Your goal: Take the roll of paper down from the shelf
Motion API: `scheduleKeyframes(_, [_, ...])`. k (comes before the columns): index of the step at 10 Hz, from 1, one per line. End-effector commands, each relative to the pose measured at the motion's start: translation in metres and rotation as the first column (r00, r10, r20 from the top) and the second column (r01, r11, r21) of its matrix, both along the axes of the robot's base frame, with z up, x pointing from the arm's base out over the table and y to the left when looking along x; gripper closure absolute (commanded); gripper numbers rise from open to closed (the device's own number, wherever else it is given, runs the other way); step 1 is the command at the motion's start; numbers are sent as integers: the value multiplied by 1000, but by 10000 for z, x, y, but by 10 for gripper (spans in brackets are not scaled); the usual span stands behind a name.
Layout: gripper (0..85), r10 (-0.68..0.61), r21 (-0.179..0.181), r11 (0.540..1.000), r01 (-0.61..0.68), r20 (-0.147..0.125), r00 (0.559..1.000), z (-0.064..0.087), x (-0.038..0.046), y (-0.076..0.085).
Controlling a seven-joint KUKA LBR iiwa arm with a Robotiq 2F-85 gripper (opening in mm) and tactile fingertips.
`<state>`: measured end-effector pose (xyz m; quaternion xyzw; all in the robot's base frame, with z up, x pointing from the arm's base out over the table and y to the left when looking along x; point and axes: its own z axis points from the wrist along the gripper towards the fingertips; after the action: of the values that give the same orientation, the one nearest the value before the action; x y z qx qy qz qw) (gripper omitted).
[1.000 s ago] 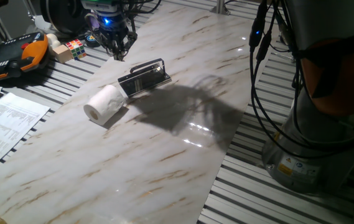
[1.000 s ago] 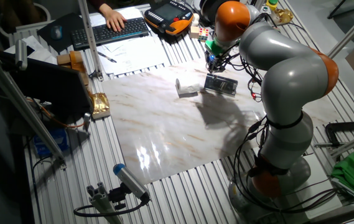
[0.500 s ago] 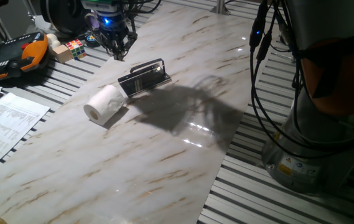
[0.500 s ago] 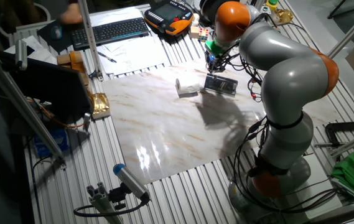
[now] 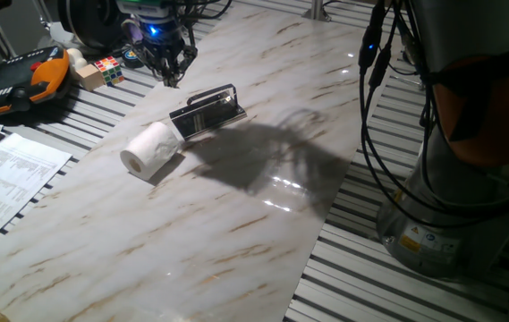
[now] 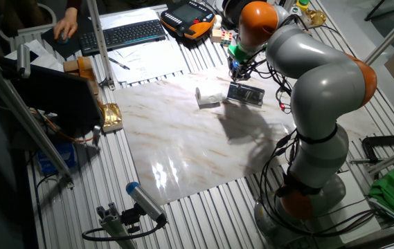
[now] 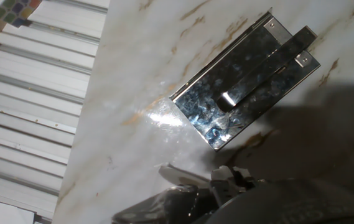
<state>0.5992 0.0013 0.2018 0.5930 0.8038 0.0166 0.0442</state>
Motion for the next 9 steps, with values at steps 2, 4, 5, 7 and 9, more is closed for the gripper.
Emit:
scheduleKeyframes(2, [843, -6, 1, 1000, 6, -1, 1000, -5, 2, 24])
scheduleKeyframes(4, [843, -3, -7, 1000, 3, -3, 1000, -6, 18, 42])
scheduleKeyframes(5, [843, 0, 0, 1000, 0, -8, 1000, -1, 9, 38])
scheduleKeyframes(7, [843, 0, 3, 1000, 0, -6, 1000, -5, 15, 37])
scheduleKeyframes(9, [843, 1, -3, 1000, -1, -3, 1000, -4, 15, 33])
